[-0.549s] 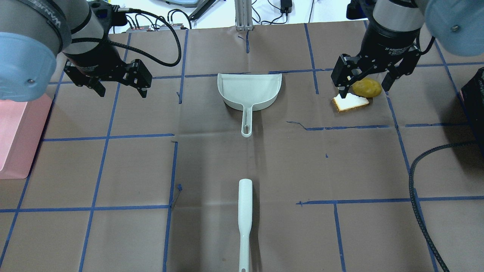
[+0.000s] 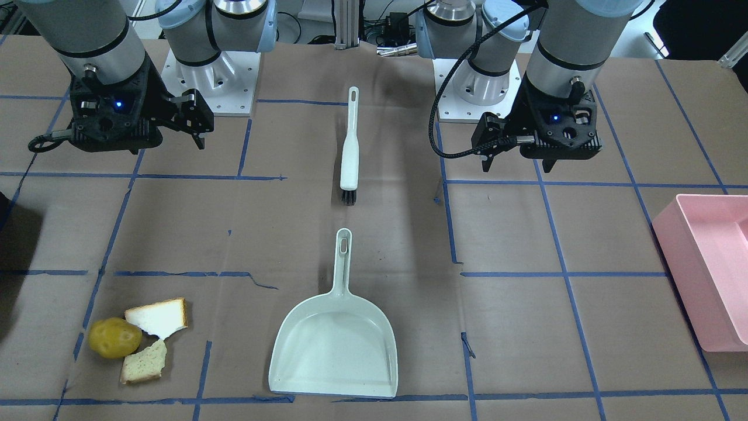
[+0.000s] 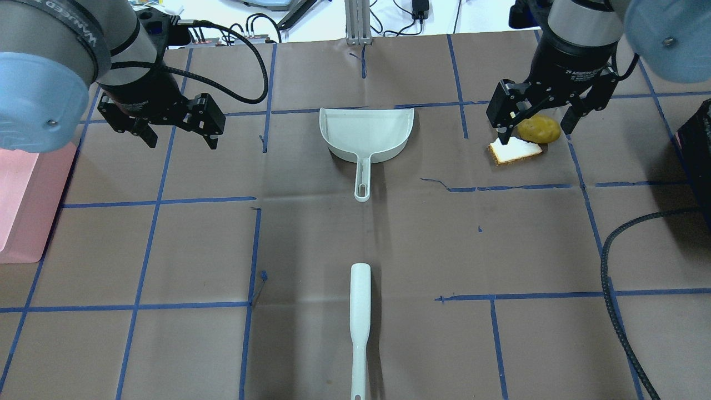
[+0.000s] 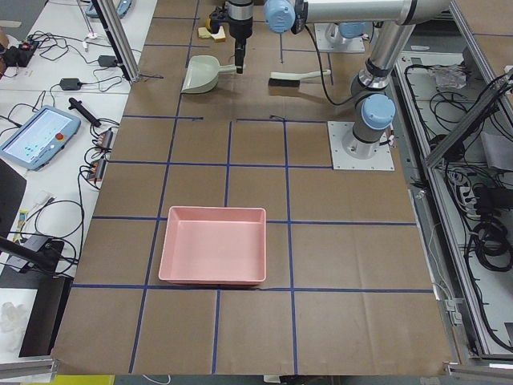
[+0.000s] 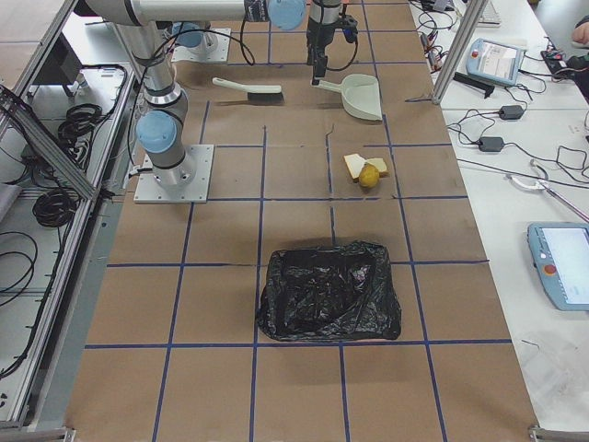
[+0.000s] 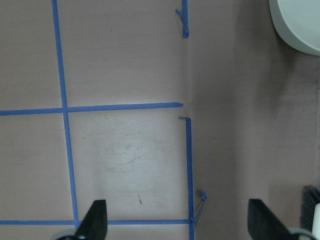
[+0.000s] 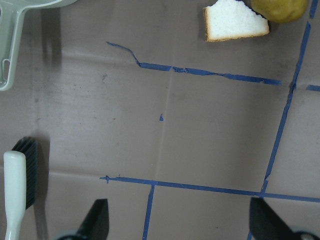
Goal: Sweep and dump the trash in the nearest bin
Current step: 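Move the left gripper toward the white brush handle nearer the robot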
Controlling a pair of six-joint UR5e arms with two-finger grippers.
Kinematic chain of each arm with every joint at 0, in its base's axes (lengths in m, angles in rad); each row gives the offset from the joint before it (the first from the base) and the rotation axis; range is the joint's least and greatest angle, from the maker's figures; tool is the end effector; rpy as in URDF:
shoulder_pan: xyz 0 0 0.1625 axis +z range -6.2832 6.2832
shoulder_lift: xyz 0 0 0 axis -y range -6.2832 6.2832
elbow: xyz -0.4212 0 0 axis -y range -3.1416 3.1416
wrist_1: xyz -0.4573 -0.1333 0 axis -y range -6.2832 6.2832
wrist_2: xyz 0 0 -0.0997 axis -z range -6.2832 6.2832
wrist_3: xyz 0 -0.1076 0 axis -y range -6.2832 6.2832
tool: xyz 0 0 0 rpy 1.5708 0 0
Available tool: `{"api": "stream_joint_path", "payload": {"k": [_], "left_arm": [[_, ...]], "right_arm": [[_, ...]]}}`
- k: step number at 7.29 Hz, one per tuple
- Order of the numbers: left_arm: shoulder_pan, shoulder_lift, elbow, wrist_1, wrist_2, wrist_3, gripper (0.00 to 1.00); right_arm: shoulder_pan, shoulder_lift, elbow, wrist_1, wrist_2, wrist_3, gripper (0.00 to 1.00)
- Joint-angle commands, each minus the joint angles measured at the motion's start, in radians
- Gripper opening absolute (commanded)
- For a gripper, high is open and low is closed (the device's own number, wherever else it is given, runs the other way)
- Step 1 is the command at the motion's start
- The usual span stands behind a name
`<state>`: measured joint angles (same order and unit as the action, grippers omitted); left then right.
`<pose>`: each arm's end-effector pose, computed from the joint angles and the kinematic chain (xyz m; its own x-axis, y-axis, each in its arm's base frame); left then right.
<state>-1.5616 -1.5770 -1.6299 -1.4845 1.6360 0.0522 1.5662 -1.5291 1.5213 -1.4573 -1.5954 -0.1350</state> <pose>-0.1211 -0.5620 0.4486 -0.9969 0.0416 -0.0661 0.0429 0.9989 -0.0176 0.1281 -0.5632 0.4694 -0.9912 -0.1319 0.0100 -0.1300 0.9856 0.1078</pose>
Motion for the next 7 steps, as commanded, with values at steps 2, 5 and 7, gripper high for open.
{"api": "stream_joint_path", "payload": {"k": [2,5,7], "left_arm": [[0.0,-0.024,-0.039,0.015,-0.008,-0.014,1.0],[-0.002,-0.032,-0.048,0.016,-0.008,-0.02,1.0],[0.0,-0.029,-0.061,0.019,-0.007,-0.012,1.0]], "right_arm": [[0.0,0.0,0.0,0.0,0.0,0.0,1.0],[0.0,0.0,-0.001,0.0,0.0,0.0,1.0],[0.0,0.001,-0.001,0.0,0.0,0.0,1.0]]}}
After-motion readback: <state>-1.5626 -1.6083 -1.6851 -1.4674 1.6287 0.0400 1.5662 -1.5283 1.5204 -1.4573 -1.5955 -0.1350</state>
